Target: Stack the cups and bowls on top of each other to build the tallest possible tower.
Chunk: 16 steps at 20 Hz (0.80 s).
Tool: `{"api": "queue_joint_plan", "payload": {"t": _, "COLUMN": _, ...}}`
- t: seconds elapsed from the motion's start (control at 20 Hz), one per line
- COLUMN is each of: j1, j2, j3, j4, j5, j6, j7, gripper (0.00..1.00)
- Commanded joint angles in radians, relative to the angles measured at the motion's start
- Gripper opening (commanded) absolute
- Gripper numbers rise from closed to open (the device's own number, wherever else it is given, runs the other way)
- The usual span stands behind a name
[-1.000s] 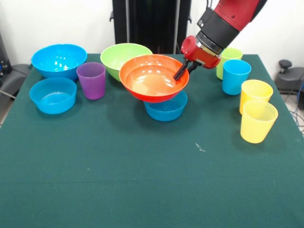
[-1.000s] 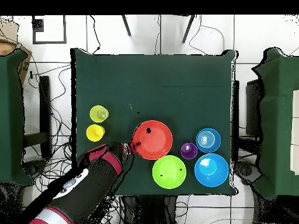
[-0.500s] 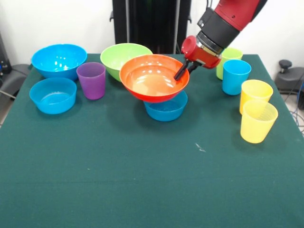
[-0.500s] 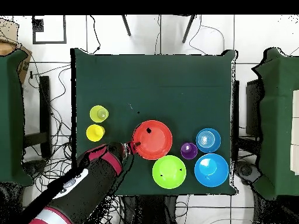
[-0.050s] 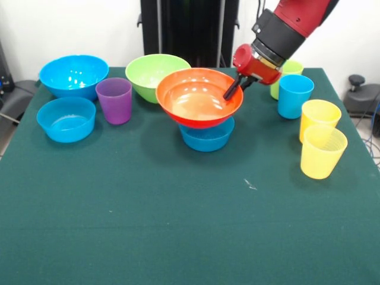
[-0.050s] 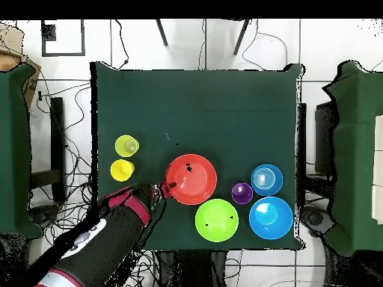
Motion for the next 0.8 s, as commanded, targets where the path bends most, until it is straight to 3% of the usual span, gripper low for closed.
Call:
{"api": "queue_joint_plan", "payload": {"t": 0.05, "j1": 0.028, "j2": 0.011, "j3": 0.084, "j4": 0.001, "j5": 0.060, "j6": 0.039, "j7": 0.214, "gripper": 0.00}}
{"api": "queue_joint_plan", "payload": {"t": 0.8, "j1": 0.014, "j2": 0.043, "j3": 0.110, "j4": -0.002, "j5": 0.090, "j6": -0.045, "j7": 0.210, "gripper": 0.00}}
